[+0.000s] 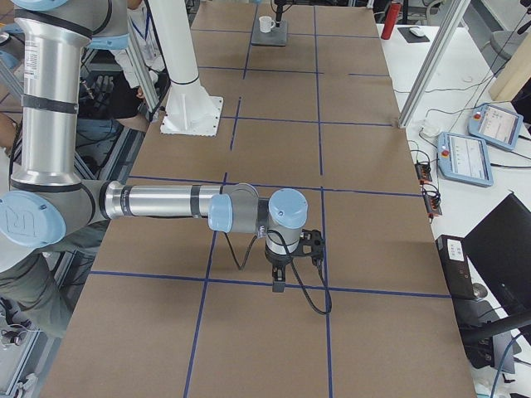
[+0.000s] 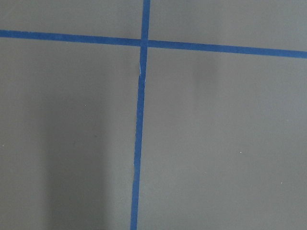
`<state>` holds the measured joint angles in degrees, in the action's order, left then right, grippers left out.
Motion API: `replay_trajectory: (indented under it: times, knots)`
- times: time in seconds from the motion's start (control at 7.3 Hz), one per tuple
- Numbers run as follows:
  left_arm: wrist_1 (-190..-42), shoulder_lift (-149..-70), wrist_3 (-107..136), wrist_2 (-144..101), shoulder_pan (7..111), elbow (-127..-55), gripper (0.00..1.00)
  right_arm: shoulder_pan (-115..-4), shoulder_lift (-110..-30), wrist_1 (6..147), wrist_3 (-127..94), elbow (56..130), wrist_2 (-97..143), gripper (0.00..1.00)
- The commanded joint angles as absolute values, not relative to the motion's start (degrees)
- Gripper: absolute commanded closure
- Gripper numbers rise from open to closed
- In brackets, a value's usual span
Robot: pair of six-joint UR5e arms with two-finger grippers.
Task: Place cup on laptop
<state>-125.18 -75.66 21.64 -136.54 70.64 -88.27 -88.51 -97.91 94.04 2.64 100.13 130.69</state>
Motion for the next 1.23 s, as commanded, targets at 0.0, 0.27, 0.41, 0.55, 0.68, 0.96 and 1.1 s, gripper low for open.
replay_trajectory:
  times: [0.0,0.27,0.41,0.55,0.68,0.96,1.1]
  knots:
    - [-118.62,-76.11,13.33,-137.71,75.38,-88.85,0.00,-88.51,-97.91,93.96,2.64,100.19,130.69,0.00]
    - [-100.55,-79.26,-0.12,-137.11,84.60,-93.66,0.00,-88.51,-97.91,94.04,2.64,100.11,130.61,0.00]
    - [-93.59,-80.93,-4.35,-137.11,87.77,-96.21,0.00,-88.51,-97.91,94.04,2.64,100.19,130.61,0.00]
    - [-90.99,-81.03,-6.13,-137.11,89.46,-98.94,0.00,-88.51,-97.91,94.04,2.64,100.20,130.69,0.00]
    - [-91.14,-80.17,-6.15,-137.63,89.73,-99.14,0.00,-88.51,-97.91,94.04,2.64,100.20,130.61,0.00]
    - [-91.23,-80.51,-6.24,-137.64,89.74,-99.05,0.00,-88.51,-97.91,94.04,2.64,100.19,130.69,0.00]
    - [-91.40,-80.33,-6.41,-137.72,89.82,-100.10,0.00,-88.51,-97.91,94.04,2.64,100.20,130.69,0.00]
